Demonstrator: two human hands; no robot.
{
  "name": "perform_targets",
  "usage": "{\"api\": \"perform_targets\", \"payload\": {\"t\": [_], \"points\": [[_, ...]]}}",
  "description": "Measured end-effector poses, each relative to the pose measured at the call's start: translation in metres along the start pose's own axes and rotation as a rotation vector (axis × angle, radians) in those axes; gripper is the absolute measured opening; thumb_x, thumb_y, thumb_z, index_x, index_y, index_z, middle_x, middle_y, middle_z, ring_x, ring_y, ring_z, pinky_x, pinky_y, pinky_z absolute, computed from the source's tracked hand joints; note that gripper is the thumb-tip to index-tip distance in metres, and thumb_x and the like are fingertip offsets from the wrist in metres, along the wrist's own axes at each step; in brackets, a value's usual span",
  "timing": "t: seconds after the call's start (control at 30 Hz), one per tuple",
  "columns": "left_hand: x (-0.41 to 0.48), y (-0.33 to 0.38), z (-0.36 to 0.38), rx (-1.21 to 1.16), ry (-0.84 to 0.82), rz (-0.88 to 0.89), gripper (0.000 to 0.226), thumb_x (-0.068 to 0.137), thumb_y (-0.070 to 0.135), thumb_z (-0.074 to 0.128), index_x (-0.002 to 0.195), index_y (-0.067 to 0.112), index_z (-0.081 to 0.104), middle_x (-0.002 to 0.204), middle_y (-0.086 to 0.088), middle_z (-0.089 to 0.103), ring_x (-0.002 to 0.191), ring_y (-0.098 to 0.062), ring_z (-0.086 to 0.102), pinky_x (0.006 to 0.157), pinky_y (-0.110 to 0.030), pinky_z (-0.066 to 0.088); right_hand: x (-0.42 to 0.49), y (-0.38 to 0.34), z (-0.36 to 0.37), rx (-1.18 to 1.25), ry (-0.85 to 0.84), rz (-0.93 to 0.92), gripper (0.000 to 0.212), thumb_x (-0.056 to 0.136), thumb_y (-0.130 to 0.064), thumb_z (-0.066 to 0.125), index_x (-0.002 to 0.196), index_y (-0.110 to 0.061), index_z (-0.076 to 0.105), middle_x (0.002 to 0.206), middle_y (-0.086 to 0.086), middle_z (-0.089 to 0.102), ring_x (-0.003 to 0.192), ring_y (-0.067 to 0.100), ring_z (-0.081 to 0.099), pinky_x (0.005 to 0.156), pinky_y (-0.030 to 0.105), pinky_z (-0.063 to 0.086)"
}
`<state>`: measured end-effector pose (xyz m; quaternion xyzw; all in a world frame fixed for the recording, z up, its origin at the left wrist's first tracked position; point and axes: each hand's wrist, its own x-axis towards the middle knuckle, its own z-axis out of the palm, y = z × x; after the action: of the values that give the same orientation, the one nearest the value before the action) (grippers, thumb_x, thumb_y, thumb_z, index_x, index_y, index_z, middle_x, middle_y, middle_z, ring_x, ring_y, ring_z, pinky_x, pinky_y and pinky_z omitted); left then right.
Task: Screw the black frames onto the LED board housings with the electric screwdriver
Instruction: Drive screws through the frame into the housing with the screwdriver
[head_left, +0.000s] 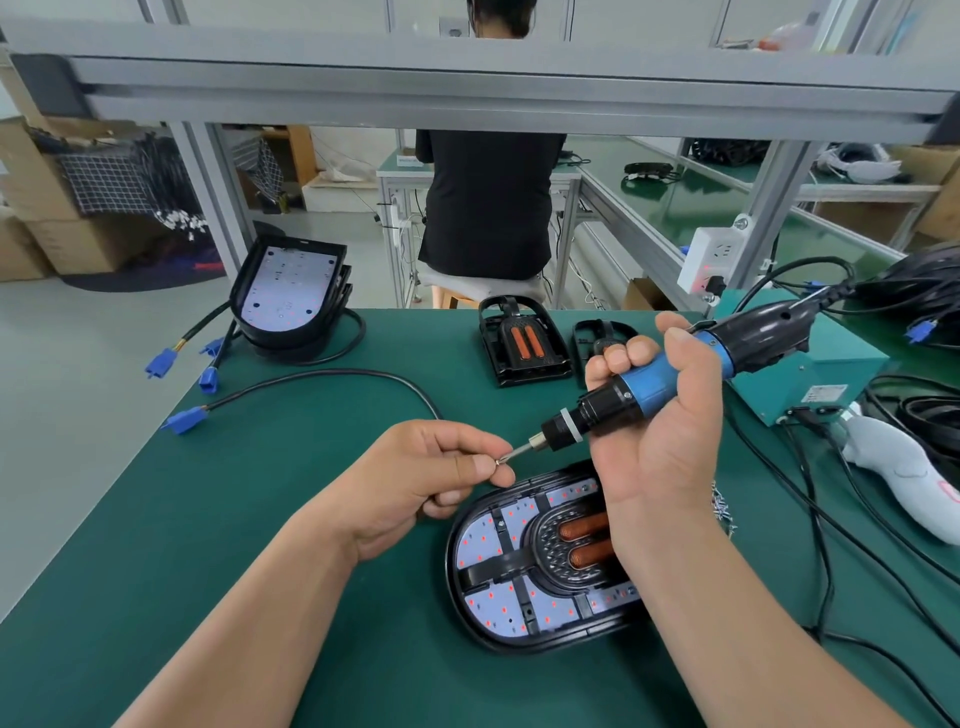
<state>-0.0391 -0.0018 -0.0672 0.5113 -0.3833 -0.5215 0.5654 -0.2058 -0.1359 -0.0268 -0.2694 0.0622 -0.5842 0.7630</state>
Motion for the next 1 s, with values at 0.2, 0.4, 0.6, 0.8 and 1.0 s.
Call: {"api": "perform_targets", "payload": {"t": [0.2, 0.4, 0.6, 0.8, 1.0], "points": [[-0.0010, 0.0010, 0.0011, 0.023, 0.011, 0.003, 0.016, 0.084, 0.010, 0.076, 0.098, 0.015, 0.083, 0.099, -0.020, 0.078, 0.052, -0.009, 0.034, 0.049, -0.018, 0.028, 0.0006, 0.0016, 0.0000, -0.022, 0.017, 0.002, 0.015, 0.100, -0.017, 0.062, 0.114, -0.016, 0.057, 0.080, 0.000, 0.054, 0.073, 0.016, 0.053, 0.077, 0.032, 0.053], [-0.0001, -0.0003, 0.0000, 0.085, 0.055, 0.048, 0.021, 0.084, 0.012, 0.077, 0.103, 0.018, 0.081, 0.100, -0.021, 0.078, 0.052, -0.009, 0.036, 0.049, -0.016, 0.032, 0.0022, 0.0036, 0.0009, -0.118, 0.069, 0.003, 0.016, 0.102, -0.024, 0.069, 0.107, -0.017, 0.055, 0.081, 0.000, 0.057, 0.072, 0.016, 0.057, 0.077, 0.032, 0.053], [-0.0012, -0.0004, -0.0005, 0.146, 0.055, 0.107, 0.025, 0.088, 0.017, 0.074, 0.112, 0.023, 0.078, 0.101, -0.017, 0.079, 0.053, -0.010, 0.037, 0.052, -0.017, 0.034, 0.0002, 0.0021, 0.0019, -0.130, 0.061, -0.007, 0.022, 0.104, -0.027, 0.066, 0.114, -0.015, 0.051, 0.086, 0.000, 0.057, 0.077, 0.016, 0.057, 0.082, 0.033, 0.052], [-0.0025, -0.0006, -0.0006, 0.153, 0.024, 0.102, 0.029, 0.090, 0.017, 0.072, 0.119, 0.019, 0.076, 0.103, -0.017, 0.079, 0.055, -0.011, 0.036, 0.052, -0.017, 0.033, -0.0045, -0.0028, 0.0049, -0.133, -0.089, -0.020, 0.020, 0.104, -0.024, 0.062, 0.121, -0.018, 0.052, 0.088, -0.001, 0.055, 0.080, 0.016, 0.056, 0.083, 0.033, 0.051], [-0.0025, -0.0012, -0.0016, 0.150, 0.023, 0.091, 0.028, 0.090, 0.016, 0.072, 0.117, 0.021, 0.077, 0.103, -0.017, 0.079, 0.055, -0.012, 0.033, 0.051, -0.018, 0.031, -0.0056, -0.0024, 0.0038, -0.153, -0.104, -0.020, 0.019, 0.104, -0.025, 0.063, 0.120, -0.020, 0.054, 0.088, -0.001, 0.055, 0.080, 0.016, 0.056, 0.083, 0.032, 0.052]]}}
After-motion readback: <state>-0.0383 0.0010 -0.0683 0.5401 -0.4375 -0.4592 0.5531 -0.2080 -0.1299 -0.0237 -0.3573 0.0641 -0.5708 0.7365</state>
